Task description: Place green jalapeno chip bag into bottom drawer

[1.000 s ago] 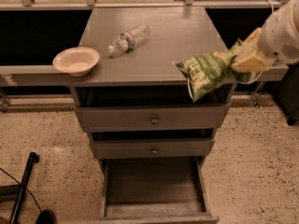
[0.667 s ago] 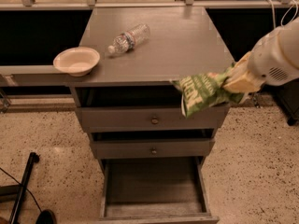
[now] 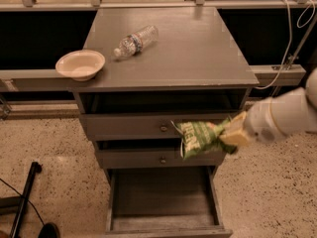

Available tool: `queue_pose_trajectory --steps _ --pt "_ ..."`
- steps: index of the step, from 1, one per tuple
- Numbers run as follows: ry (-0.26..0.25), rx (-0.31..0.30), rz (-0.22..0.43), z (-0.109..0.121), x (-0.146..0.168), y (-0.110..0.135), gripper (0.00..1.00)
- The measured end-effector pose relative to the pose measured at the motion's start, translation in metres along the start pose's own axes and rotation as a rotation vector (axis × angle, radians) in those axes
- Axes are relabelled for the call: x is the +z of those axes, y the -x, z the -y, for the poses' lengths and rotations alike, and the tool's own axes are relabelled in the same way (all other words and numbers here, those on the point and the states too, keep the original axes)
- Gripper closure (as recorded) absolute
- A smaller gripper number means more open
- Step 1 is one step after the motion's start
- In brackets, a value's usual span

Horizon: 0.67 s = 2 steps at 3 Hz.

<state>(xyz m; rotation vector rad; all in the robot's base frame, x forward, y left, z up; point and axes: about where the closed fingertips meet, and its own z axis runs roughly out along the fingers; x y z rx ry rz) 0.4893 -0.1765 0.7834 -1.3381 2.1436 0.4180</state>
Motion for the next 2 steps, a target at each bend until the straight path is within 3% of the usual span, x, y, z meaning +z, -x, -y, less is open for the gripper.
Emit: queue_pose_trajectory --steps 1,2 --pt "0.035 0.224 0.053 -0.032 0.068 -0.088 1.0" --pt "0.033 0.254 0.145 -0.048 0.124 -0.128 1.0"
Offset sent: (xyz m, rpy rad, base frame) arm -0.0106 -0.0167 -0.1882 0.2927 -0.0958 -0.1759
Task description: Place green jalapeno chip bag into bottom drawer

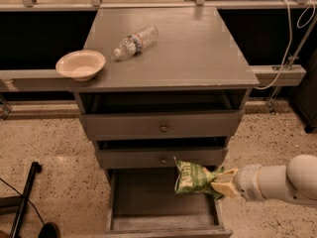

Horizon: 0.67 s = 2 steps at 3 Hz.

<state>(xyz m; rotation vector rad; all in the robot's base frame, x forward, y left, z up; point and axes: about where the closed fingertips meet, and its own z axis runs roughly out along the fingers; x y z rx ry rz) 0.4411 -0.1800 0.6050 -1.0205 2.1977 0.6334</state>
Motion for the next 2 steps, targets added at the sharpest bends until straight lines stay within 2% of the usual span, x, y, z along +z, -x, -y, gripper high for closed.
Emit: queue_pose_trajectory --steps 1,2 --pt "0.006 -0.007 -0.007 -0.002 0.001 0.001 1.0" --pt "0.009 0.003 0.014 0.01 0.035 -0.011 1.0"
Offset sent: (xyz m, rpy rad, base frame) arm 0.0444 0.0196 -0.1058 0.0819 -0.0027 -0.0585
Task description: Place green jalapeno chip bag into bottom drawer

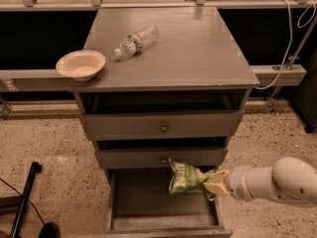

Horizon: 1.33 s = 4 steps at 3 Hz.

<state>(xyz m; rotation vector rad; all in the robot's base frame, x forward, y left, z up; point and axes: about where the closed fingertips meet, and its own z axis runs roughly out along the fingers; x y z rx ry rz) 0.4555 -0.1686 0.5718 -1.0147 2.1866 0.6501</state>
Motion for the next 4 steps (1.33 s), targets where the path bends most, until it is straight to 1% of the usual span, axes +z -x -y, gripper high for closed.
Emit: queue_pose_trajectory --steps 1,2,3,4 --pt "0.009 -0.039 0.009 0.014 0.073 -0.034 1.0" --pt "-0.01 -0.064 -0.028 0.024 0.15 -0.087 1.0" --pt "-0.037 -0.059 -0.084 0.039 0.199 -0.134 1.0" --pt "-0.063 -0.014 -0.087 0.055 0.228 -0.162 0.82"
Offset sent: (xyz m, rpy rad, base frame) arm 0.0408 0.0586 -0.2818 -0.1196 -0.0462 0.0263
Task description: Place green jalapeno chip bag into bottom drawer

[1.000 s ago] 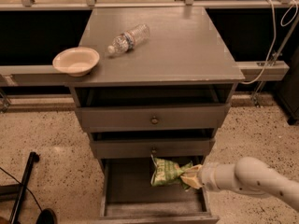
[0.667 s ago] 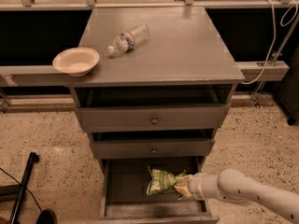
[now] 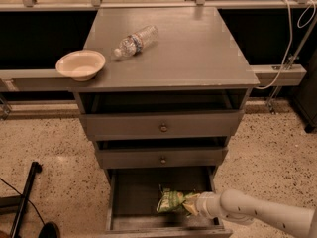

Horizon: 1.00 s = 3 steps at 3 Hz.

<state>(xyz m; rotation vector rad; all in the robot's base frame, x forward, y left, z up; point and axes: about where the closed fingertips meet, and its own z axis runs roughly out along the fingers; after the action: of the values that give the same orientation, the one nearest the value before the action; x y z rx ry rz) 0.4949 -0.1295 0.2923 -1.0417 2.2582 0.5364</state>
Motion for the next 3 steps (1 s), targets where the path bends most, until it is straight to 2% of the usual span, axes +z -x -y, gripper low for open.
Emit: queue_pose_trajectory --steps 1,2,3 --pt "0.013 0.064 0.066 0.015 0.028 -0.015 0.58" --pt "0.071 0.098 0.128 0.028 0.045 -0.016 0.35" --pt "0.114 0.108 0.151 0.033 0.058 -0.014 0.13"
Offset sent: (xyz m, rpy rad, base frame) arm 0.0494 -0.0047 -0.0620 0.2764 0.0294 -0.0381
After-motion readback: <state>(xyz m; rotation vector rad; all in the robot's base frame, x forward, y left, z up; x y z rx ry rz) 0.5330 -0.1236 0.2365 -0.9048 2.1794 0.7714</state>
